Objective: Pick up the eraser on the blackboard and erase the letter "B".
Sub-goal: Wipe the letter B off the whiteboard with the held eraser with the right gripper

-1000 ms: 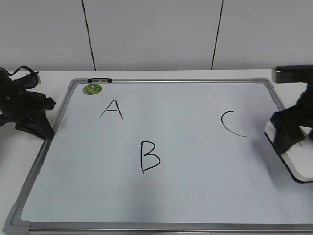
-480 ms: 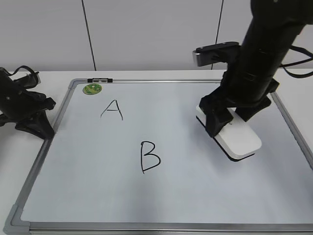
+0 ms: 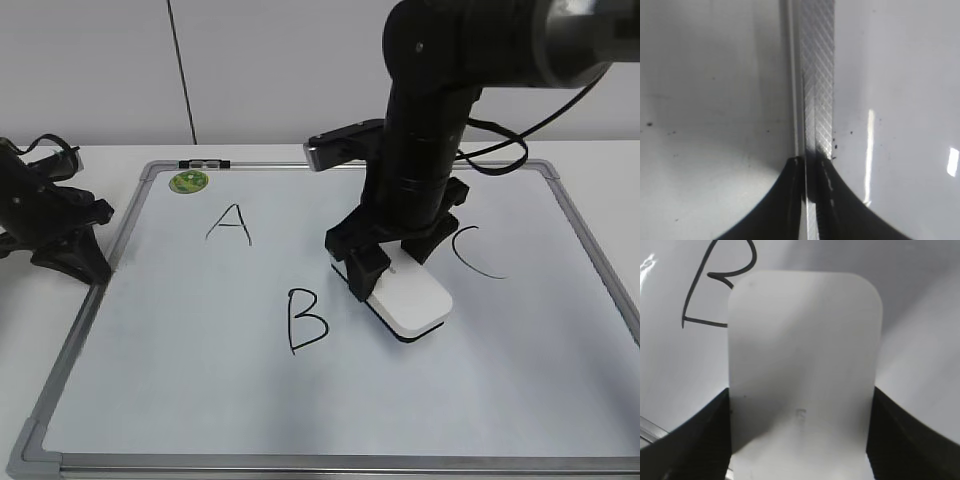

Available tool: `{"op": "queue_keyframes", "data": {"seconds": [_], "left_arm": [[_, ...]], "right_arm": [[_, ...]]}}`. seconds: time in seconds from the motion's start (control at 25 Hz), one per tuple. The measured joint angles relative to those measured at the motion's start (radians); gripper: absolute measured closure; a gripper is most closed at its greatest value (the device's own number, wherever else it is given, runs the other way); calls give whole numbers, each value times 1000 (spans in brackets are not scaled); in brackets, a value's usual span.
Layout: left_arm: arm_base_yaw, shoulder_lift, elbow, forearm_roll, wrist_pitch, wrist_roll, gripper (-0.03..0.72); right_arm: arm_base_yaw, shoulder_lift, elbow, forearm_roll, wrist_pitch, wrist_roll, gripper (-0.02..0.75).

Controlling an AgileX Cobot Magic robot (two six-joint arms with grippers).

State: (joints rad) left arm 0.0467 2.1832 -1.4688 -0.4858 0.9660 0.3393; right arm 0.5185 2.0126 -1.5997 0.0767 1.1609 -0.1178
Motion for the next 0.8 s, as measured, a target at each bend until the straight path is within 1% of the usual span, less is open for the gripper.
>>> {"op": "queue_keyframes", "data": {"seconds": [0.36,0.8], "left_arm": [[0,0,0,0,2,0,655],[0,0,0,0,2,0,655]], "right_arm": [[46,119,-77,-8,-16,0,207],[52,232,-183,-23,-52,0,208]]}}
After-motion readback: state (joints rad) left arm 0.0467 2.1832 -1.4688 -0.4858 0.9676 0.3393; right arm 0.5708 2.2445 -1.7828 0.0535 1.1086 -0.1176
